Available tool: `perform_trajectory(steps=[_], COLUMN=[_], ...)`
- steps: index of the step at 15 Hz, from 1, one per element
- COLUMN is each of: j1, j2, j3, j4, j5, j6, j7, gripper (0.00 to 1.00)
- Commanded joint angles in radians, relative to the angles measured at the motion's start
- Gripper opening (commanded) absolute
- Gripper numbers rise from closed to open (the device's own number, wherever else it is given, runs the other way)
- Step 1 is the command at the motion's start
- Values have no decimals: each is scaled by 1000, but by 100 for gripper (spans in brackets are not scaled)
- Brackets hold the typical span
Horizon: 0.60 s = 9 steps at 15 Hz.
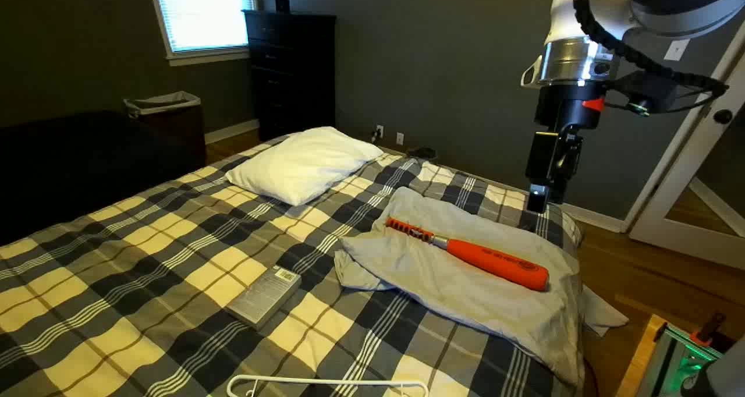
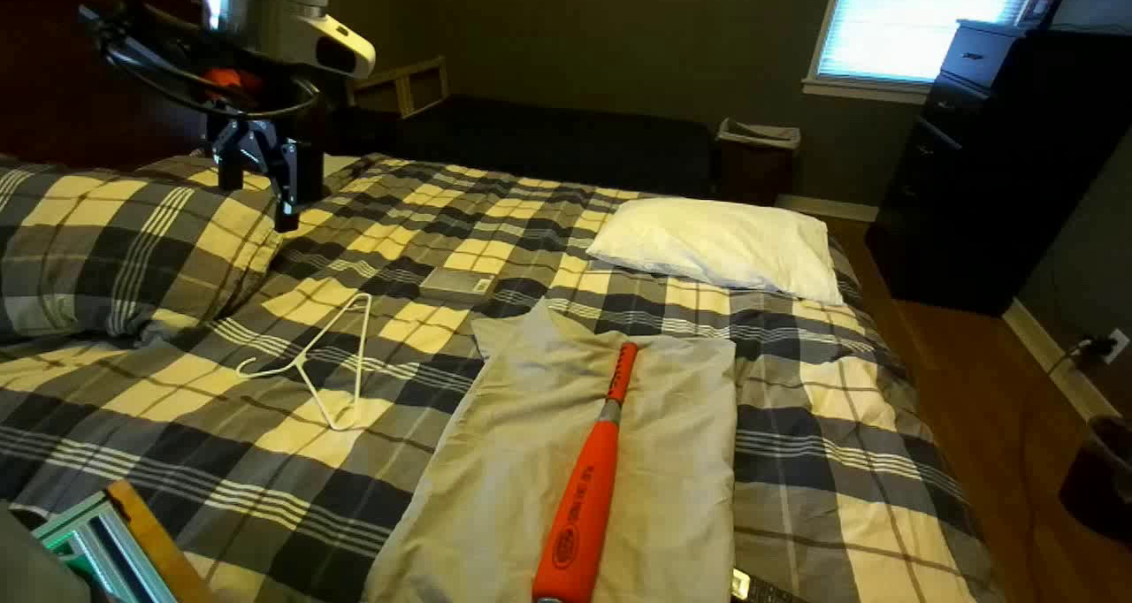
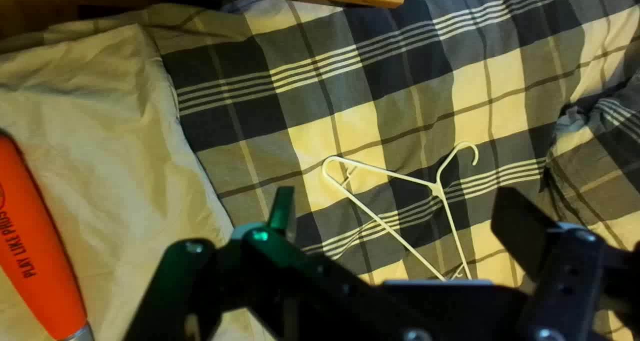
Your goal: Fold the pillow case from left to right.
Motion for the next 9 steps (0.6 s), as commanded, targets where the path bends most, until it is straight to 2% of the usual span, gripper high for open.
perform_trajectory(steps=[1, 7, 9], j1=[-23, -23, -34], j2=[0, 0, 48], j3=[18, 18, 44], j4=[2, 2, 4], j5=[9, 9, -29], j6=[-5, -5, 33], j7=[-10, -10, 3], gripper=[100, 100, 100])
